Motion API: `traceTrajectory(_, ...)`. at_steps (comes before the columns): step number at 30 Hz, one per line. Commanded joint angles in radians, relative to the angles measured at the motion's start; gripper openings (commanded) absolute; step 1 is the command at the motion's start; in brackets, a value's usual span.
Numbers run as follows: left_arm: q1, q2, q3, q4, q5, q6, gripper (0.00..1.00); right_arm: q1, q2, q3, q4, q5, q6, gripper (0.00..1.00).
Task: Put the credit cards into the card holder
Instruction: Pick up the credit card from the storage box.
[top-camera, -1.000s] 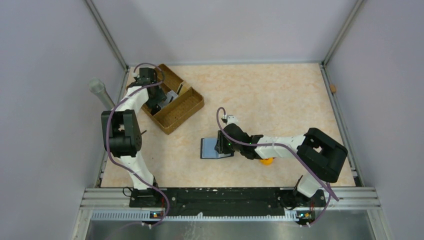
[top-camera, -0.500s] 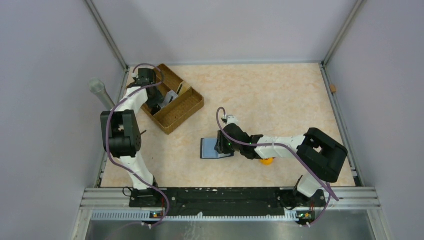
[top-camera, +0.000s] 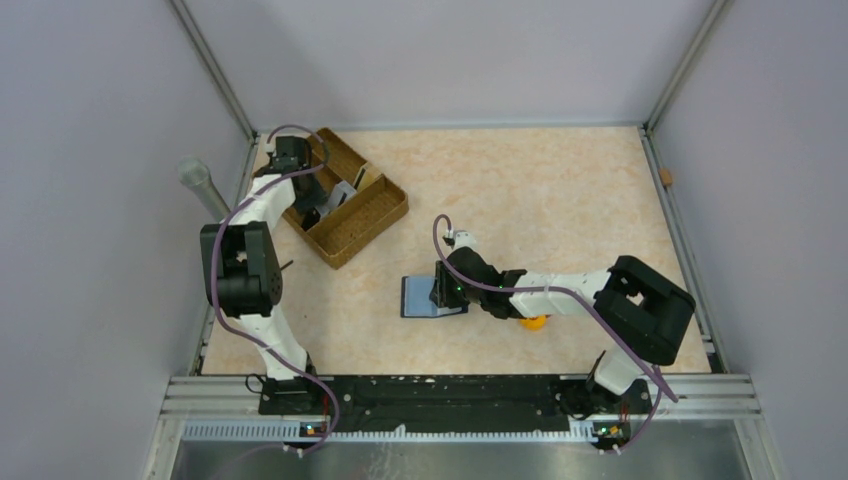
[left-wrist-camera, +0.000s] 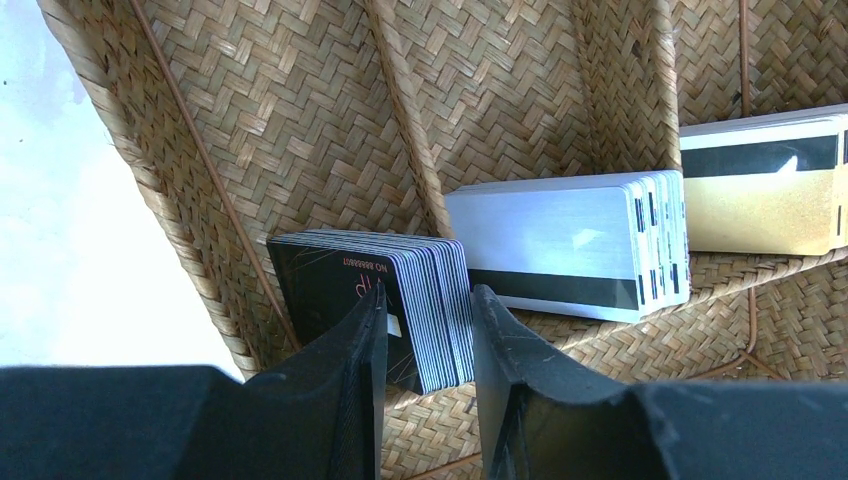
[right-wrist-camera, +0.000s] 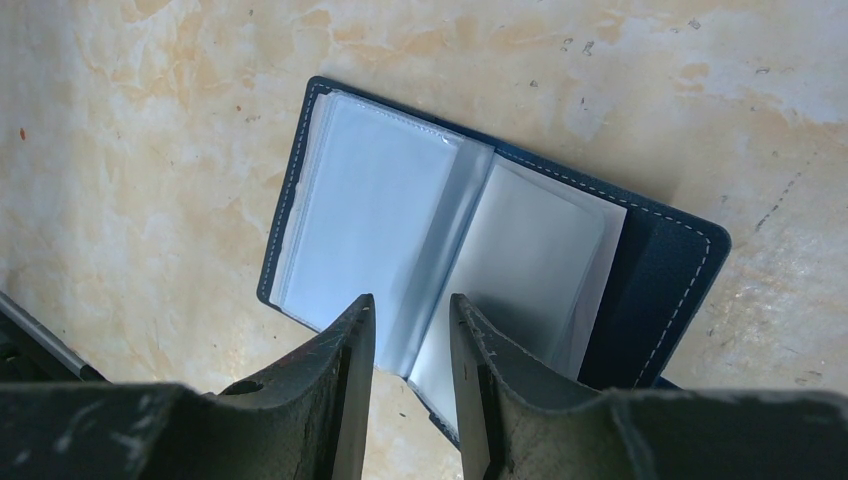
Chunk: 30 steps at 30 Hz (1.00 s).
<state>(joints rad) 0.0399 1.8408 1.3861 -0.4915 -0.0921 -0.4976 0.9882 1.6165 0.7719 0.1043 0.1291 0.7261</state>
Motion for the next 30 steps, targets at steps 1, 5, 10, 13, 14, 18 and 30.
traceTrajectory(1, -0.007, -0.024, -0.022, 0.048, 0.074, 0.002, 0.26, 0.007, -0.030, 0.007, 0.015, 0.002, -0.010, 0.33)
traceTrajectory(5, -0.007, -0.028, -0.022, 0.050, 0.084, 0.022, 0.41, 0.008, -0.030, 0.008, 0.016, 0.000, -0.009, 0.33)
traceTrajectory(10, -0.007, -0.017, -0.001, -0.021, 0.008, 0.027, 0.65, 0.008, -0.036, 0.007, 0.011, 0.000, -0.011, 0.33)
traceTrajectory(13, -0.006, -0.013, 0.005, -0.047, -0.036, 0.029, 0.68, 0.008, -0.041, 0.006, 0.009, 0.004, -0.011, 0.33)
traceTrajectory(14, -0.007, -0.010, 0.005, -0.048, -0.045, 0.034, 0.69, 0.009, -0.042, 0.005, 0.010, 0.003, -0.011, 0.33)
traceTrajectory(18, -0.010, 0.005, 0.014, -0.061, -0.070, 0.036, 0.69, 0.008, -0.041, 0.005, 0.012, 0.001, -0.010, 0.33)
traceTrajectory(30, -0.035, 0.028, 0.034, -0.050, 0.023, 0.030, 0.64, 0.008, -0.048, 0.004, 0.006, 0.003, -0.011, 0.34)
